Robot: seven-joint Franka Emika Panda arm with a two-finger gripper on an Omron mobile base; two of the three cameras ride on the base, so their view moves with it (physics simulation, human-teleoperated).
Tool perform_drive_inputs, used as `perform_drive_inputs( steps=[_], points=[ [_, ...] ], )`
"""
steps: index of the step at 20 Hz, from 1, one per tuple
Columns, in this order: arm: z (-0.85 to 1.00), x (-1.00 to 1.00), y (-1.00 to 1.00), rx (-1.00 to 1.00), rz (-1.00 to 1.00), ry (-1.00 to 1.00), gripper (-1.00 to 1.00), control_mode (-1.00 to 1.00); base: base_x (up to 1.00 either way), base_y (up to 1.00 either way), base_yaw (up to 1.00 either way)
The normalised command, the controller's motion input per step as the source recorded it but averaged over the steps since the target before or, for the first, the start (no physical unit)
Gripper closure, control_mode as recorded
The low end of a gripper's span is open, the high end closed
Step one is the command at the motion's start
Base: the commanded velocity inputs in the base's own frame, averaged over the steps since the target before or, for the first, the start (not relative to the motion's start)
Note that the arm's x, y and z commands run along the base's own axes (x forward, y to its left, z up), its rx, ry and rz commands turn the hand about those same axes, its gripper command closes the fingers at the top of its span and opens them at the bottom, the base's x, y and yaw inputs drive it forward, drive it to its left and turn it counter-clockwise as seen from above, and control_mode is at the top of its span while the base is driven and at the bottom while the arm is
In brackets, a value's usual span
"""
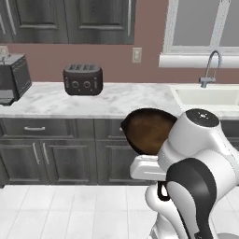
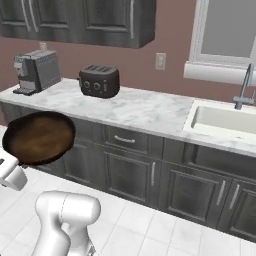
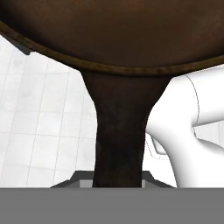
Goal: Move the pot and pan from the stove into the sink.
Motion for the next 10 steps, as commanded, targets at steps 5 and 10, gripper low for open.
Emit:
perform_drive_inputs(
  steps=[5, 10],
  points=[
    [0.0, 0.0, 0.0, 0.0, 0.0, 0.0, 1.0, 1.0, -0.05, -0.17, -0.13],
    [0.0, 0.0, 0.0, 0.0, 0.0, 0.0, 1.0, 1.0, 0.03, 0.0, 0.0]
  ],
)
